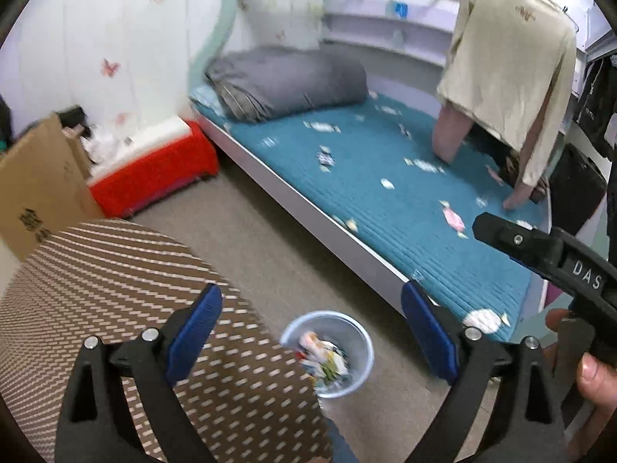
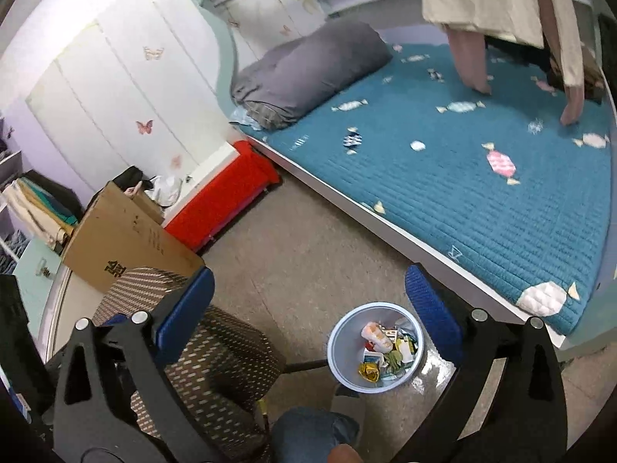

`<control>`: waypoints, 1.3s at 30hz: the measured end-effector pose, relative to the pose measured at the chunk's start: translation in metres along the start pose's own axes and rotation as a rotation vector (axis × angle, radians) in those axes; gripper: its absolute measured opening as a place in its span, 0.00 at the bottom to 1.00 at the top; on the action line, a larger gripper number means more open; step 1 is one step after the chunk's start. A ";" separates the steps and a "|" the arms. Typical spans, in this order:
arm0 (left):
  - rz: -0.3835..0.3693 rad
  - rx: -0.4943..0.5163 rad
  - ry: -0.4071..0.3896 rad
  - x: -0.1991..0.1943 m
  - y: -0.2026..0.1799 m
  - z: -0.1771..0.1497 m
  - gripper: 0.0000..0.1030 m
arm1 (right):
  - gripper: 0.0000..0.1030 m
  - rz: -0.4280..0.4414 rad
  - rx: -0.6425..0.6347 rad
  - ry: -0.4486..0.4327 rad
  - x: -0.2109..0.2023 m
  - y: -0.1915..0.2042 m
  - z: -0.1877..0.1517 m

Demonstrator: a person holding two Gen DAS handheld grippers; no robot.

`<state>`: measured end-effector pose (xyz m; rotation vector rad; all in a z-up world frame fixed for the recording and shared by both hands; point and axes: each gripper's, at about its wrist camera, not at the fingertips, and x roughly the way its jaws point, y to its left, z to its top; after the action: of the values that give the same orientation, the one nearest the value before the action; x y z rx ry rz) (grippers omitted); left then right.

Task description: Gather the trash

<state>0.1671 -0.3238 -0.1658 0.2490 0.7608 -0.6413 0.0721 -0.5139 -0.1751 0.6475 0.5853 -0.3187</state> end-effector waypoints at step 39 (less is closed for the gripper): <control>0.467 -0.299 -0.422 -0.301 0.131 -0.058 0.95 | 0.94 0.176 -0.516 -0.257 -0.173 0.253 -0.052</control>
<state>0.0515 -0.0611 0.0045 0.0086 0.3612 -0.1216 0.0276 -0.2716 0.0150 0.1530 0.3392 -0.0748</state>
